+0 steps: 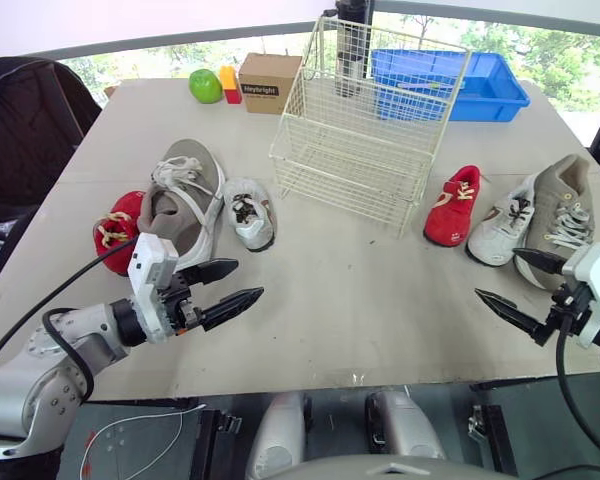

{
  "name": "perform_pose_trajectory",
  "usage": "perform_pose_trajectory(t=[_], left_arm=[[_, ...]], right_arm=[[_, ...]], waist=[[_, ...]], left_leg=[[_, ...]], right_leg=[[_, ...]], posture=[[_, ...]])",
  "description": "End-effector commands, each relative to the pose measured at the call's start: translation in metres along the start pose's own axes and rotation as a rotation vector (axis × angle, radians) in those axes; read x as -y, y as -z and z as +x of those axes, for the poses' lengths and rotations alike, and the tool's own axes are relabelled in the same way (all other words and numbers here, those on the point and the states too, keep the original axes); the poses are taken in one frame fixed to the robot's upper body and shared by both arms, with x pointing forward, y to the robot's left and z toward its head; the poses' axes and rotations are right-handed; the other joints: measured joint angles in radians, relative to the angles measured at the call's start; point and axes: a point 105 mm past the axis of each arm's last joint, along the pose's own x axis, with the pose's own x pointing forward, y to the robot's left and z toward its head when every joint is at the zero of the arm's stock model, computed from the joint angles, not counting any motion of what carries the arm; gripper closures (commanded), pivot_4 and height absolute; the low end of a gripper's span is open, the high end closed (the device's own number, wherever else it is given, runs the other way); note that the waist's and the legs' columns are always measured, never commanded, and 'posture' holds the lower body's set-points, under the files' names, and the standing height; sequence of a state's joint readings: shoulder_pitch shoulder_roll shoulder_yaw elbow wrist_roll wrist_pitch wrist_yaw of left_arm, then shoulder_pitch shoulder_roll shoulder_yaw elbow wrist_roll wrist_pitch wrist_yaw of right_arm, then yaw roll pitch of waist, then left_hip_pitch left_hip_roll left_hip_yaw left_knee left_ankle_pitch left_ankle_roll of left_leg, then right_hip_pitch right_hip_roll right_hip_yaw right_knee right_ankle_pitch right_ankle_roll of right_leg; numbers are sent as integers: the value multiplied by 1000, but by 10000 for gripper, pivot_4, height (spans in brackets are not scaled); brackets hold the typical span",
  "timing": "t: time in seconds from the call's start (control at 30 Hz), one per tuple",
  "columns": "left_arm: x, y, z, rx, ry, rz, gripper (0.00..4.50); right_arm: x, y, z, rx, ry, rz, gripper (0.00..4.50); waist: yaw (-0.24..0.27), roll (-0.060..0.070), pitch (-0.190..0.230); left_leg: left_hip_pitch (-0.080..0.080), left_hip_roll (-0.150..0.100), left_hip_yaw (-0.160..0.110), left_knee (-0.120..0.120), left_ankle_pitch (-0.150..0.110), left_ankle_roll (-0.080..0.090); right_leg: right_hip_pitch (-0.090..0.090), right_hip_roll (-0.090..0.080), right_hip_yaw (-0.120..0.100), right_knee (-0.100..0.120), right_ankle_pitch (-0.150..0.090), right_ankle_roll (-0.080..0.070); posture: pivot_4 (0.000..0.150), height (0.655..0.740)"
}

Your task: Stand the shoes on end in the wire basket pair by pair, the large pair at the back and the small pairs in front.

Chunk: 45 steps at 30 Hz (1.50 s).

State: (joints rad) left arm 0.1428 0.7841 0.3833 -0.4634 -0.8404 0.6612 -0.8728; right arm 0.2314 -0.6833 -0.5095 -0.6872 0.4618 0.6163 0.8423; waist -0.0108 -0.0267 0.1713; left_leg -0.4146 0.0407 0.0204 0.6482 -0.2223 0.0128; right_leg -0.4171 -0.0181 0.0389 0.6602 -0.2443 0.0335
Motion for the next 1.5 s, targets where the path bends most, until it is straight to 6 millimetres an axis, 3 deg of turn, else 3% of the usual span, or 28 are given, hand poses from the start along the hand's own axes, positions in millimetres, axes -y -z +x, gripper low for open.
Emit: perform_pose_trajectory(t=[0.03, 0.23, 0.37, 0.47, 0.5, 0.6, 0.73, 0.8, 0.9, 1.07, 1.23, 1.5], left_arm=[[10, -17, 2, 70, 12, 35, 0], [27, -42, 18, 203, -17, 67, 0], [39, -50, 22, 242, 23, 83, 0], [44, -52, 24, 236, 46, 97, 0], [46, -53, 24, 232, 50, 112, 0], [47, -52, 24, 220, 53, 133, 0], [45, -48, 23, 232, 22, 121, 0], [47, -44, 22, 237, 10, 114, 0], [50, -40, 21, 244, -1, 107, 0], [51, -34, 20, 252, -26, 102, 0], [45, -29, 19, 252, -55, 96, 0], [28, -22, 10, 250, -153, 76, 0]], right_arm=[[-11, -15, 8, 52, -40, -36, 406], [-27, -63, 49, 134, -117, -91, 406], [-18, -88, 83, 77, -112, -30, 406], [-24, -104, 101, 35, -165, -73, 406], [-24, -109, 120, -9, -196, -98, 406], [-19, -116, 158, -115, -208, -189, 406], [-8, -120, 185, -149, -209, -235, 406], [-5, -114, 193, -200, -234, -267, 5634], [-2, -108, 198, -247, -272, -308, 17368], [2, -110, 193, -251, -333, -411, 42860], [0, -102, 169, -227, -464, -560, 44437], [-4, -93, 133, -175, -681, -590, 44437]], waist=[[0, 0, 0], [-8, 0, 0], [-7, 0, 0], [3, 0, 0], [0, 0, 0], [-14, 1, 1], [-15, 0, 1], [-12, 1, 1], [-14, 0, 1], [-8, 1, 1], [-1, 1, 2], [-5, 1, 2]], left_leg=[[0, 0, 0, 0, 0, 0], [1, 1, -1, 1, 0, 0], [1, -1, -1, 1, 0, 0], [-1, -1, -1, 0, 0, 0], [-2, -1, -1, 0, 0, 0], [-1, -2, 1, 0, 0, 0], [-2, -2, 1, 0, 0, 1], [-3, -2, 1, 0, 0, 1], [-2, -1, 1, 0, -1, 2], [-2, -1, 1, 0, -1, 2], [-2, -1, 2, 1, -1, 2], [-2, -1, 1, 0, -1, 2]], right_leg=[[0, 0, 0, 0, 0, 0], [0, 0, 2, 2, 0, 1], [-1, 2, 2, 2, 1, -1], [-1, 2, 0, 1, 3, -4], [-1, 1, -1, 1, 3, -4], [-3, 2, 3, 1, 3, -4], [-2, 1, 1, 1, 3, -4], [-3, 1, 1, 1, 4, -2], [-3, 1, 2, 1, 5, -1], [-3, 1, 1, 1, 3, -4], [-3, 0, 1, 1, 3, -4], [-3, 1, 1, 1, 4, -2]], posture=[[1500, 7400], [1500, 7400], [1500, 7400], [1500, 7400], [1500, 7400], [1500, 7400], [1500, 7400], [1500, 7400], [1500, 7400], [1500, 7400], [1500, 7400], [1500, 7400]])
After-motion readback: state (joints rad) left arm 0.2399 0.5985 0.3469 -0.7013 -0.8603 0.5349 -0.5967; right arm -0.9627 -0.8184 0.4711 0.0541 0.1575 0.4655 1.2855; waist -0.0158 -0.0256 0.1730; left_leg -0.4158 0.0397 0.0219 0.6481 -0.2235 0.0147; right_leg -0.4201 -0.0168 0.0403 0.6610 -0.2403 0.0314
